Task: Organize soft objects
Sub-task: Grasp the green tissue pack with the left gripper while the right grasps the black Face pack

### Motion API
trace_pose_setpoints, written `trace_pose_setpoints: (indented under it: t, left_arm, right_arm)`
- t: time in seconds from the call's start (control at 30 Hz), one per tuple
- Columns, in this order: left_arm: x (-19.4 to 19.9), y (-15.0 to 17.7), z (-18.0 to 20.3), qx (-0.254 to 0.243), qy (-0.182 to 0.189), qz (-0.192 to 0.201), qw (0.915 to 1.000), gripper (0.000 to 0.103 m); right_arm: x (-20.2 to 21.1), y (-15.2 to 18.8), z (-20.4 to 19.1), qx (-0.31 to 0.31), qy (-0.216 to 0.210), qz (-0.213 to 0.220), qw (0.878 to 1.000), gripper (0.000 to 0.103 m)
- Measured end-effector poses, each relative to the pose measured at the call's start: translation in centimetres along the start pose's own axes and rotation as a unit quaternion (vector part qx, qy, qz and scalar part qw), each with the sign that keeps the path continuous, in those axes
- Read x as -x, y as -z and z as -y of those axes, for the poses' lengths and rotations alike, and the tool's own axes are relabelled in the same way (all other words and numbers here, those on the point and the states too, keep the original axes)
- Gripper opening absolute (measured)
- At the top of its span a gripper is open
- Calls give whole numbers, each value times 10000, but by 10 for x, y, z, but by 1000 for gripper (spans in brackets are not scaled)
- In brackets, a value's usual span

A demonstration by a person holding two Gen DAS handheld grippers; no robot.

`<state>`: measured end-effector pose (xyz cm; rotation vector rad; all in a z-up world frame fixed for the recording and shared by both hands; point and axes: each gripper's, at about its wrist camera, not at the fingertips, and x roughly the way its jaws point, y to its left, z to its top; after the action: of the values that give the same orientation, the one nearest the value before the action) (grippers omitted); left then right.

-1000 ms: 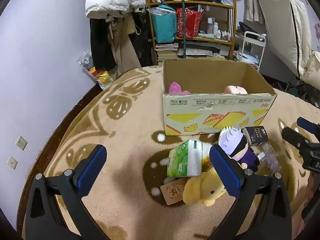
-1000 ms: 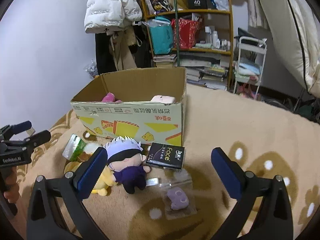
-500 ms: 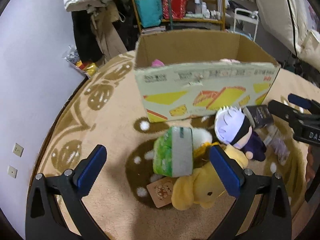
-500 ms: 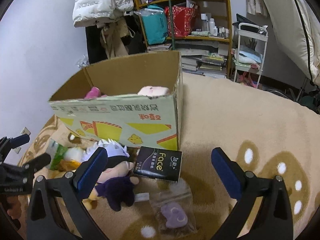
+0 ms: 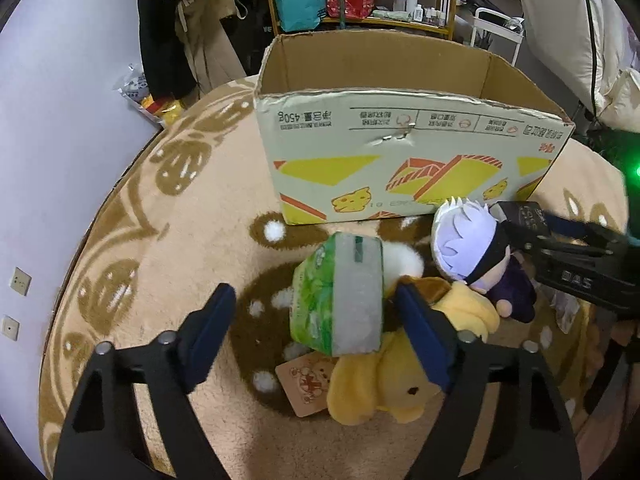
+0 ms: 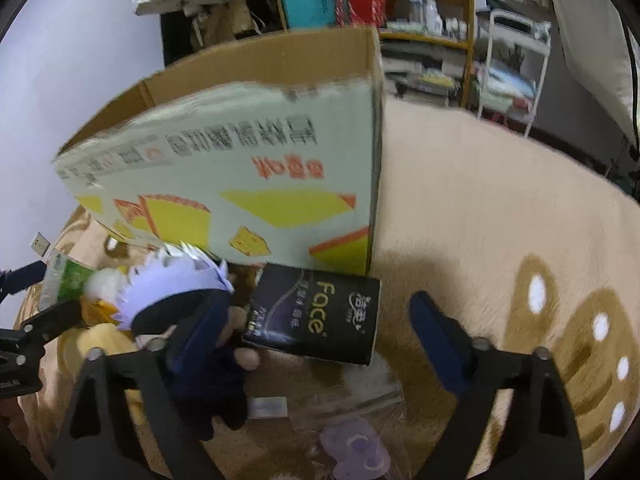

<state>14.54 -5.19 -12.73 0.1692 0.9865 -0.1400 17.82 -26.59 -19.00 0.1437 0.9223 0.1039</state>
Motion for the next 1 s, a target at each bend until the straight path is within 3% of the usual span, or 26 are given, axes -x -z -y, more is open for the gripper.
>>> trace_pose_setpoints:
  t: [0.07, 0.37, 0.53, 0.67, 1.0]
  left_arm:
    - [1, 0, 1, -26, -8, 27, 10000, 75]
    - [6, -1, -7, 149, 15, 84, 9999, 68]
    - [2, -1, -15, 342, 310, -14, 9989, 43]
    - [1, 1, -17, 444, 473, -30, 9979, 32]
    - [21, 1, -22, 670, 388, 432, 9961, 29]
  right_arm:
    - [-8, 2, 4, -174, -84, -169, 9997, 71]
    - [-12, 4, 3, -12, 76, -226, 9997, 71]
    - [-12, 3, 3, -20, 72, -229, 9997, 71]
    - [-13, 3, 2, 3, 119, -210, 9997, 70]
    - [4, 13, -9, 86, 77, 47, 9999, 70]
